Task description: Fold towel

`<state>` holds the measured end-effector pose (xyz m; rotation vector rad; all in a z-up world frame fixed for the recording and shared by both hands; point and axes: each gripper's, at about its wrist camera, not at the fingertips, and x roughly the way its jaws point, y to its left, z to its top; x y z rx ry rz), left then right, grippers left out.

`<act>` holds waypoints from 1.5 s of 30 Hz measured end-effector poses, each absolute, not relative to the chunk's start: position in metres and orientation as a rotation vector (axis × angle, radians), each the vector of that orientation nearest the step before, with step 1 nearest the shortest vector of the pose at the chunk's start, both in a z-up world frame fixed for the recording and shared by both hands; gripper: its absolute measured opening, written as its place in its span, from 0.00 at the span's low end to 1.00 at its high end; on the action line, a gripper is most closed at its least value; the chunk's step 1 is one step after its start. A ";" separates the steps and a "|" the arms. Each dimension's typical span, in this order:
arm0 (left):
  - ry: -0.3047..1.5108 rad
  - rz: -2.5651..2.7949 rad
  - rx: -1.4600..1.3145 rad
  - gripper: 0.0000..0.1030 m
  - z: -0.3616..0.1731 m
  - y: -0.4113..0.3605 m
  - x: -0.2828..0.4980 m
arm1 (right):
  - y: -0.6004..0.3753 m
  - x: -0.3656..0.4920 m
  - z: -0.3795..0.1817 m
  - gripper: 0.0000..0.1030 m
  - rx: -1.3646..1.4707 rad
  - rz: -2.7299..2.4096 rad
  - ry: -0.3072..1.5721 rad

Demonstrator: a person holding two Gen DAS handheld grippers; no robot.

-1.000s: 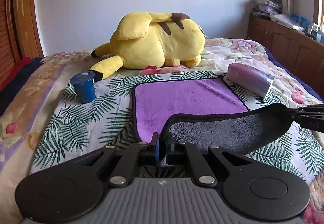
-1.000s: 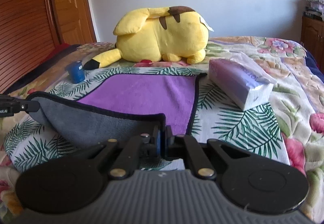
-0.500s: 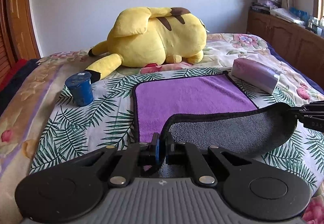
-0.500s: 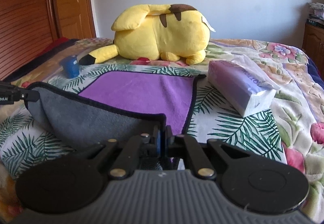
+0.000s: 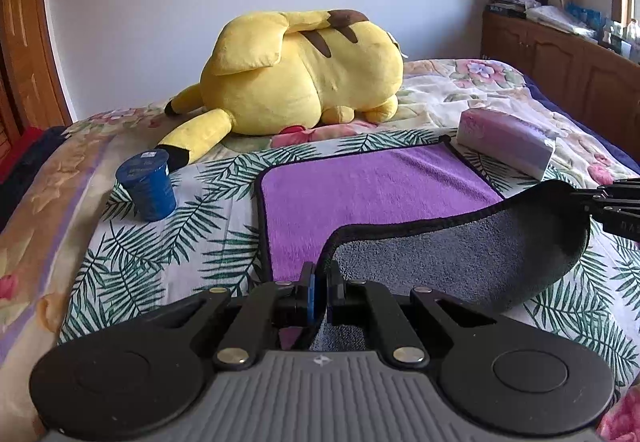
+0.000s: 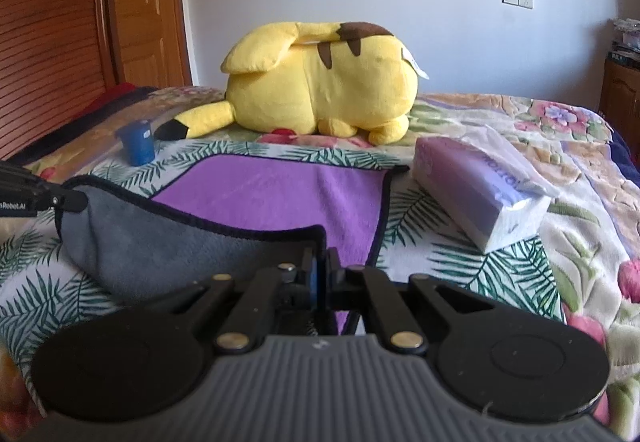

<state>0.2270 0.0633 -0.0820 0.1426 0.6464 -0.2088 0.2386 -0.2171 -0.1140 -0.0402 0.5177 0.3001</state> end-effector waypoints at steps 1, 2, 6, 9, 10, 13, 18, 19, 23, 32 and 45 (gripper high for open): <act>0.644 -0.210 0.143 0.05 -0.082 0.064 0.229 | -0.217 0.239 -0.114 0.04 -0.041 0.299 0.514; 0.641 -0.211 0.145 0.05 -0.081 0.064 0.230 | -0.217 0.241 -0.114 0.04 -0.043 0.298 0.511; 0.633 -0.214 0.154 0.05 -0.080 0.064 0.239 | -0.217 0.247 -0.116 0.04 -0.049 0.294 0.505; 0.631 -0.215 0.159 0.05 -0.082 0.064 0.245 | -0.216 0.251 -0.117 0.04 -0.055 0.293 0.499; 0.630 -0.215 0.162 0.05 -0.083 0.064 0.247 | -0.216 0.252 -0.117 0.04 -0.058 0.293 0.497; 0.632 -0.216 0.170 0.05 -0.086 0.064 0.253 | -0.216 0.257 -0.120 0.04 -0.061 0.293 0.496; 0.631 -0.219 0.179 0.05 -0.091 0.064 0.263 | -0.213 0.265 -0.124 0.04 -0.075 0.297 0.497; 0.630 -0.219 0.180 0.05 -0.091 0.063 0.265 | -0.213 0.267 -0.124 0.04 -0.077 0.297 0.497; 0.616 -0.217 0.168 0.05 -0.092 0.064 0.273 | -0.214 0.273 -0.125 0.04 -0.071 0.300 0.497; 0.565 -0.206 0.132 0.05 -0.087 0.064 0.292 | -0.222 0.287 -0.119 0.04 -0.057 0.291 0.470; 0.543 -0.204 0.155 0.05 -0.082 0.060 0.316 | -0.220 0.309 -0.105 0.04 -0.078 0.307 0.404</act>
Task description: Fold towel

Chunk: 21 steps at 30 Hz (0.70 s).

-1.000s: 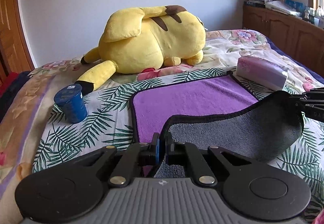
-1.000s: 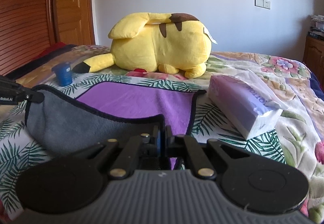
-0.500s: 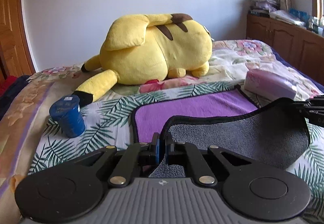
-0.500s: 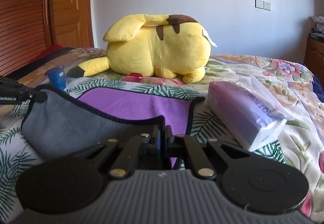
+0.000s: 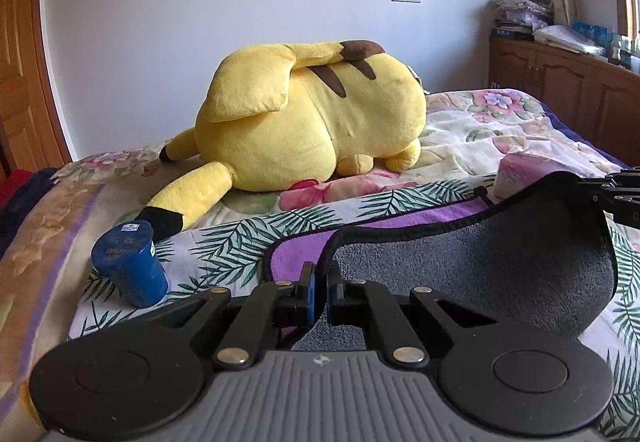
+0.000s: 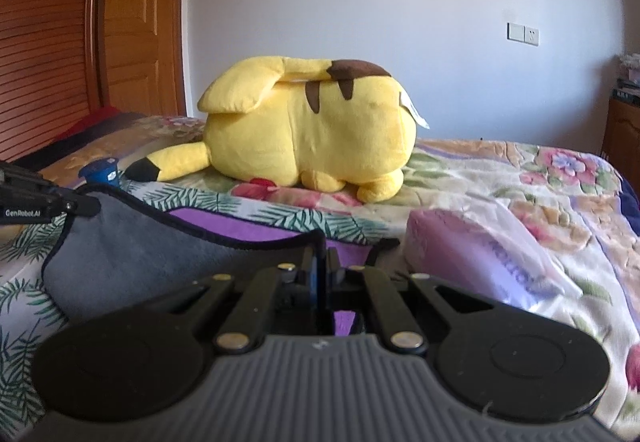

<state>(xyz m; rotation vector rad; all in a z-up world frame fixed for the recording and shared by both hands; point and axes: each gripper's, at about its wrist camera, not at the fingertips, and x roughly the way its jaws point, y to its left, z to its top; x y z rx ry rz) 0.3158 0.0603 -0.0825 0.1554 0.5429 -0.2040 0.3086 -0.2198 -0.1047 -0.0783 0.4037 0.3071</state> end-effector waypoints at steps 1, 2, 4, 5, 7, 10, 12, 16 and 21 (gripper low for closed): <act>0.548 -0.204 0.155 0.05 -0.083 0.061 0.319 | -0.219 0.311 -0.104 0.04 -0.082 0.306 0.396; 0.548 -0.201 0.159 0.05 -0.083 0.060 0.322 | -0.219 0.314 -0.103 0.04 -0.084 0.305 0.391; 0.541 -0.199 0.163 0.05 -0.081 0.060 0.326 | -0.219 0.319 -0.103 0.04 -0.080 0.303 0.388; 0.536 -0.194 0.160 0.05 -0.080 0.060 0.328 | -0.219 0.322 -0.102 0.04 -0.079 0.301 0.387; 0.528 -0.185 0.159 0.05 -0.080 0.062 0.330 | -0.219 0.326 -0.102 0.04 -0.083 0.298 0.384; 0.531 -0.176 0.160 0.05 -0.082 0.061 0.336 | -0.218 0.334 -0.101 0.04 -0.090 0.292 0.375; 0.534 -0.172 0.163 0.05 -0.084 0.060 0.340 | -0.218 0.340 -0.100 0.04 -0.085 0.287 0.371; 0.535 -0.157 0.173 0.05 -0.086 0.055 0.354 | -0.216 0.351 -0.102 0.04 -0.090 0.276 0.369; 0.545 -0.128 0.172 0.05 -0.091 0.054 0.374 | -0.212 0.365 -0.110 0.04 -0.106 0.253 0.386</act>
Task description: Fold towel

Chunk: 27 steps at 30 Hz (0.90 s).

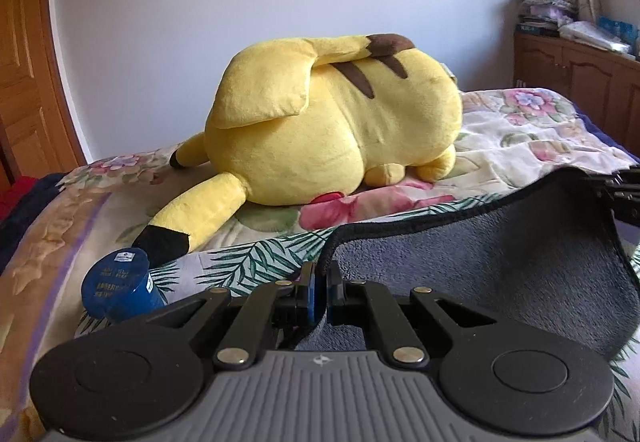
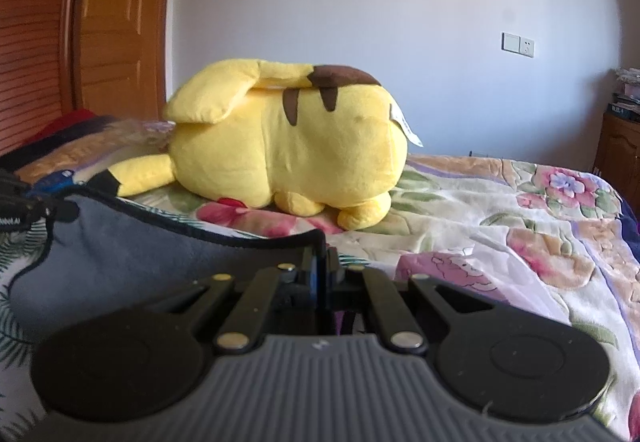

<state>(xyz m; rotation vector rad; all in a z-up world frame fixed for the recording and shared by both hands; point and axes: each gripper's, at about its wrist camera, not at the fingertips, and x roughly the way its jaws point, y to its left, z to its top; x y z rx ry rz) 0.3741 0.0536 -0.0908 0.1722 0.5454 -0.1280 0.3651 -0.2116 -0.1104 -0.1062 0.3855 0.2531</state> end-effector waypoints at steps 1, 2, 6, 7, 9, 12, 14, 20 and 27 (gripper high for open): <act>0.549 -0.122 0.171 0.05 -0.092 0.054 0.378 | -0.211 0.368 -0.112 0.04 -0.104 0.249 0.391; 0.552 -0.119 0.171 0.05 -0.094 0.054 0.380 | -0.211 0.372 -0.115 0.04 -0.105 0.245 0.397; 0.570 -0.104 0.170 0.05 -0.105 0.055 0.390 | -0.212 0.382 -0.123 0.04 -0.099 0.232 0.418; 0.573 -0.100 0.169 0.05 -0.108 0.055 0.392 | -0.212 0.385 -0.125 0.04 -0.098 0.232 0.426; 0.578 -0.089 0.166 0.05 -0.113 0.055 0.396 | -0.211 0.388 -0.130 0.04 -0.108 0.230 0.439; 0.590 -0.085 0.176 0.05 -0.119 0.052 0.403 | -0.207 0.392 -0.137 0.04 -0.139 0.218 0.454; 0.595 -0.082 0.182 0.05 -0.123 0.050 0.407 | -0.205 0.394 -0.140 0.04 -0.142 0.218 0.460; 0.629 -0.061 0.181 0.12 -0.134 0.051 0.415 | -0.208 0.401 -0.150 0.05 -0.115 0.201 0.509; 0.641 -0.044 0.148 0.63 -0.134 0.057 0.410 | -0.213 0.400 -0.151 0.53 -0.093 0.195 0.524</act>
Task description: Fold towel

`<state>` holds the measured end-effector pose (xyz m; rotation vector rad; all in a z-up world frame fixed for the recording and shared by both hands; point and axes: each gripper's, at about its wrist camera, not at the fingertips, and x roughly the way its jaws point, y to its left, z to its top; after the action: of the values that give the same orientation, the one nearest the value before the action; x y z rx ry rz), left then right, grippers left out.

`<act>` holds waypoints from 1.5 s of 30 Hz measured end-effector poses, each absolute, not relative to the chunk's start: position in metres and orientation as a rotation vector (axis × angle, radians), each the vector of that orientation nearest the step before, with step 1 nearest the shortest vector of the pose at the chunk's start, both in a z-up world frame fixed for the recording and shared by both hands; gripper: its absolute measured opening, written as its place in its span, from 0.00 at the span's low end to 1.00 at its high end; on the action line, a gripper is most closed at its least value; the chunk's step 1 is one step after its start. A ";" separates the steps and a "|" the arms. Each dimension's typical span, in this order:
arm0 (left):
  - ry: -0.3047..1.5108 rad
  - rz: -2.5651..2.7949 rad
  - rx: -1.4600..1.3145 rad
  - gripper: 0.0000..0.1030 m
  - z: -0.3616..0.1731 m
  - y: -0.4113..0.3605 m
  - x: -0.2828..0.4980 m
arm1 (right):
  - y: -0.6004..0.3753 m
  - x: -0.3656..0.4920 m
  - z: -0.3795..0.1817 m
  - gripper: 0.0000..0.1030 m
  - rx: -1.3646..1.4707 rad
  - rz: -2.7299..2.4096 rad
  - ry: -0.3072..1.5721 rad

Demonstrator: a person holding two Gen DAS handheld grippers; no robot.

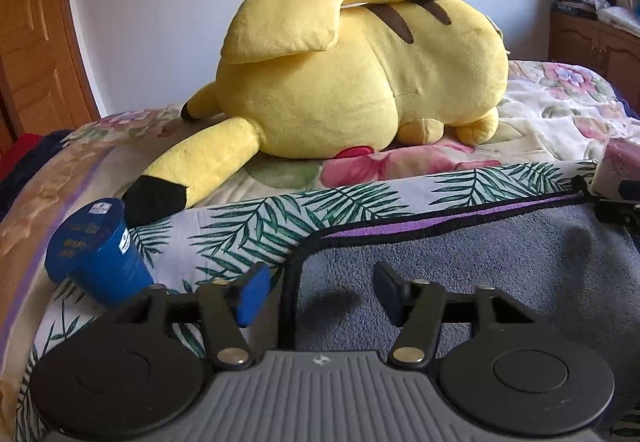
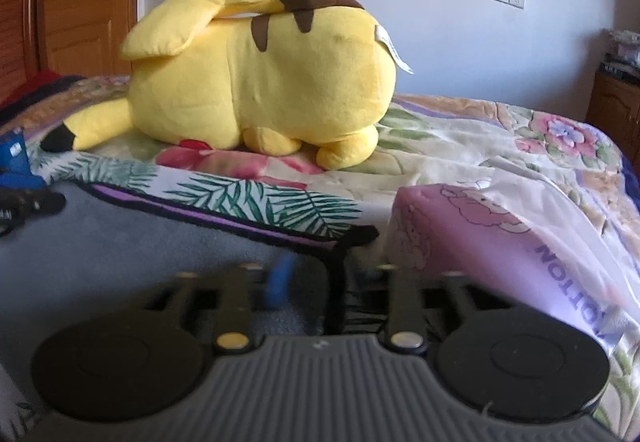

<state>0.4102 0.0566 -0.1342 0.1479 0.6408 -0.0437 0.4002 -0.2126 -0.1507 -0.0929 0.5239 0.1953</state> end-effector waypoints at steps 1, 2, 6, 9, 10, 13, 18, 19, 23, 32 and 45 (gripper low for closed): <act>0.643 -0.044 0.141 0.65 -0.134 0.057 0.409 | -0.214 0.399 -0.149 0.57 -0.086 0.197 0.521; 0.644 -0.044 0.133 0.69 -0.133 0.057 0.406 | -0.214 0.397 -0.148 0.57 -0.084 0.198 0.520; 0.634 -0.050 0.125 0.80 -0.124 0.055 0.393 | -0.216 0.388 -0.140 0.62 -0.065 0.210 0.529; 0.623 -0.061 0.124 0.82 -0.114 0.051 0.380 | -0.217 0.375 -0.132 0.62 -0.045 0.218 0.535; 0.623 -0.065 0.122 0.83 -0.109 0.050 0.375 | -0.217 0.370 -0.129 0.62 -0.045 0.220 0.537; 0.611 -0.071 0.114 0.90 -0.095 0.047 0.359 | -0.217 0.354 -0.118 0.63 -0.034 0.223 0.537; 0.608 -0.084 0.116 0.91 -0.069 0.041 0.330 | -0.217 0.324 -0.095 0.68 -0.030 0.222 0.532; 0.608 -0.087 0.119 0.91 -0.065 0.041 0.325 | -0.217 0.319 -0.091 0.71 -0.029 0.221 0.530; 0.605 -0.085 0.125 0.91 -0.044 0.038 0.303 | -0.218 0.295 -0.071 0.74 -0.017 0.219 0.519; 0.575 -0.117 0.153 0.93 -0.001 0.028 0.251 | -0.218 0.245 -0.036 0.91 -0.005 0.207 0.489; 0.530 -0.119 0.175 1.00 0.042 0.021 0.179 | -0.222 0.189 -0.001 1.00 0.029 0.188 0.452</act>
<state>0.1788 0.0209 0.0423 0.1749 0.5295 -0.1187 0.1895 -0.2225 -0.0008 0.0286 0.4523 0.1880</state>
